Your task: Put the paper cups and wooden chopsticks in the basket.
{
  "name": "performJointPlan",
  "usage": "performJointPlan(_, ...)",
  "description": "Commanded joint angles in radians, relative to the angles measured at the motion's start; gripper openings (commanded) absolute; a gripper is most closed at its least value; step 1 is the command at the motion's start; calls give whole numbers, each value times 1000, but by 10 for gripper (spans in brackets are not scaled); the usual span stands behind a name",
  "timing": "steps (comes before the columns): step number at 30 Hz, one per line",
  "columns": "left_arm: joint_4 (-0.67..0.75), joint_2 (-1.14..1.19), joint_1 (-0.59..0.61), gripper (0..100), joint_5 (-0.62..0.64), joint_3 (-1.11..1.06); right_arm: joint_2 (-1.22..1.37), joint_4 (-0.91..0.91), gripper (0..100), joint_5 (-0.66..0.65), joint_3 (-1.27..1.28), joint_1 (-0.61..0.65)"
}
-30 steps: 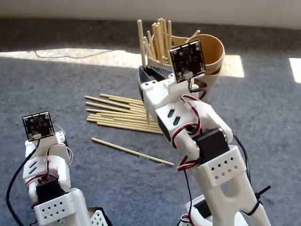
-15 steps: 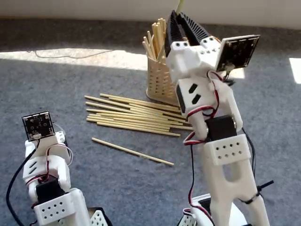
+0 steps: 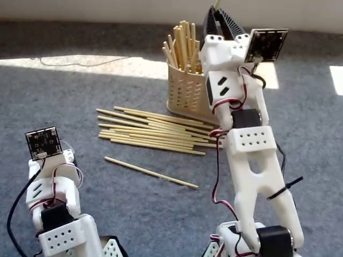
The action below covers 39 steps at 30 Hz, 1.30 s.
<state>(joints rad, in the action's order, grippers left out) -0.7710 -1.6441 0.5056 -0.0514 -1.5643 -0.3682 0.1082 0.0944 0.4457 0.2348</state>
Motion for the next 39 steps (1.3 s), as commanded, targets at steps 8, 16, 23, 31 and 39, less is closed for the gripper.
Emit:
performJointPlan(8,23,-8,5,106,6,16,22,-76,185,5,-7,-7)
performJointPlan(16,23,-8,5,106,6,16,-91,-186,116,5,-5,12)
performJointPlan(23,23,-8,5,106,6,16,-243,-478,26,3,-5,25)
performJointPlan(31,23,-8,5,106,6,16,-354,-769,23,3,-5,24)
performJointPlan(39,23,-8,5,106,6,16,-403,-977,23,3,-4,21)
